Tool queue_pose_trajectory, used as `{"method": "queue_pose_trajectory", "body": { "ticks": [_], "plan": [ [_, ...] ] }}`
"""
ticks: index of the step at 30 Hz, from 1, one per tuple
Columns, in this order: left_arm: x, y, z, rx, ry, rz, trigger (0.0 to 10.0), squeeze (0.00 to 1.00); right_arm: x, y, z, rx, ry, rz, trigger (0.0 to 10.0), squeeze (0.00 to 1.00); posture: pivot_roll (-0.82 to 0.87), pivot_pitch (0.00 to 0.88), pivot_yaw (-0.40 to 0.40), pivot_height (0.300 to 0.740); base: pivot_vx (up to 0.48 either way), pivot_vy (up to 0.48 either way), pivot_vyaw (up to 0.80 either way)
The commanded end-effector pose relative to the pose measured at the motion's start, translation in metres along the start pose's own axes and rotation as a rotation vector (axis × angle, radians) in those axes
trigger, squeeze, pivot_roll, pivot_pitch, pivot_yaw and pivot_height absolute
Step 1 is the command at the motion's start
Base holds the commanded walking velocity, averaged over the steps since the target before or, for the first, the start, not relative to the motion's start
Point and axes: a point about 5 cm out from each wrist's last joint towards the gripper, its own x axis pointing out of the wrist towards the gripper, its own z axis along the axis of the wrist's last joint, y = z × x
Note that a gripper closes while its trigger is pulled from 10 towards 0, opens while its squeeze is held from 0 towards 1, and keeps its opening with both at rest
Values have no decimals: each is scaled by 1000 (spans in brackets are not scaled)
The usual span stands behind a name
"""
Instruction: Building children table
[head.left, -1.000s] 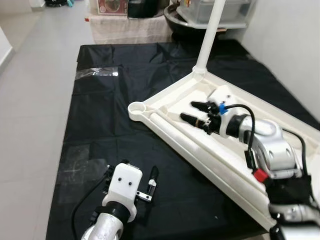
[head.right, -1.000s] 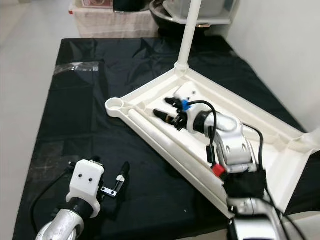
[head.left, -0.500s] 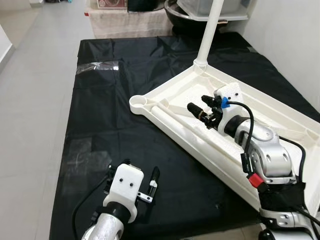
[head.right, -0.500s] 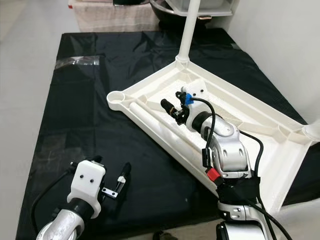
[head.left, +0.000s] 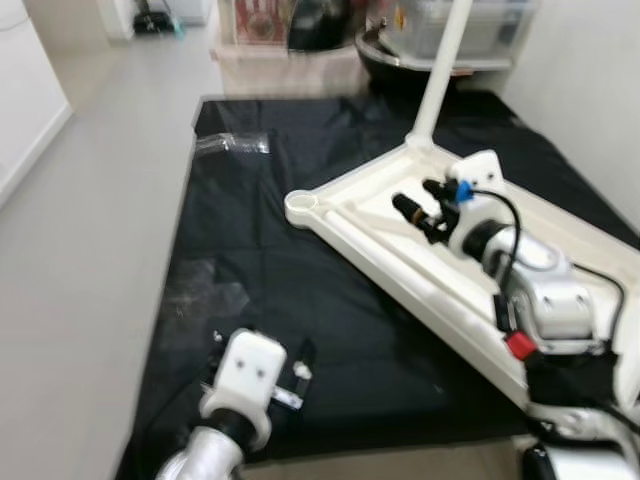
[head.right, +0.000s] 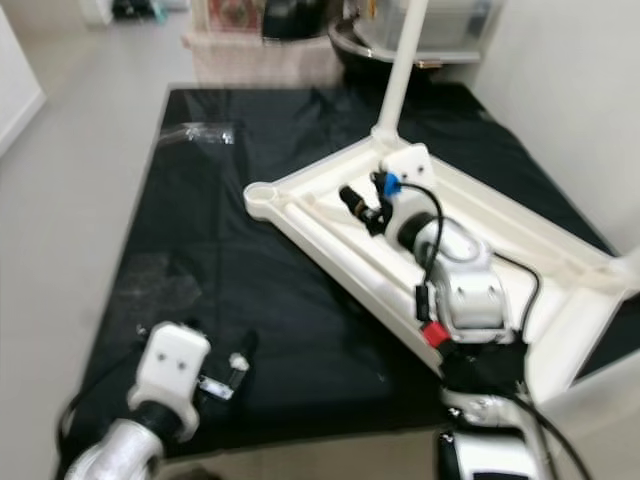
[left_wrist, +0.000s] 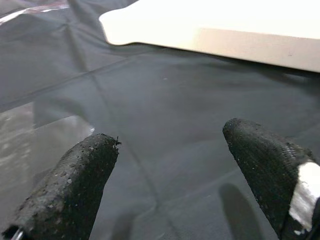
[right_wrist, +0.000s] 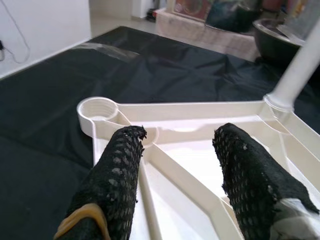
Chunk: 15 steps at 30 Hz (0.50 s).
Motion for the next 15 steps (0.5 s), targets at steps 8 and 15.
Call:
{"method": "queue_pose_trajectory", "body": {
  "ticks": [8, 15],
  "plan": [
    [-2, -2, -2, 3, 17, -19, 10000, 0, -16, -2, -35, -18, 326, 250, 10000, 0, 96, 129, -69, 740, 0, 0, 0],
    [-2, -4, -2, -3, 21, -26, 10000, 0, -44, -11, -39, 39, 443, 508, 10000, 0, 94, 134, -72, 740, 0, 0, 0]
  ]
}}
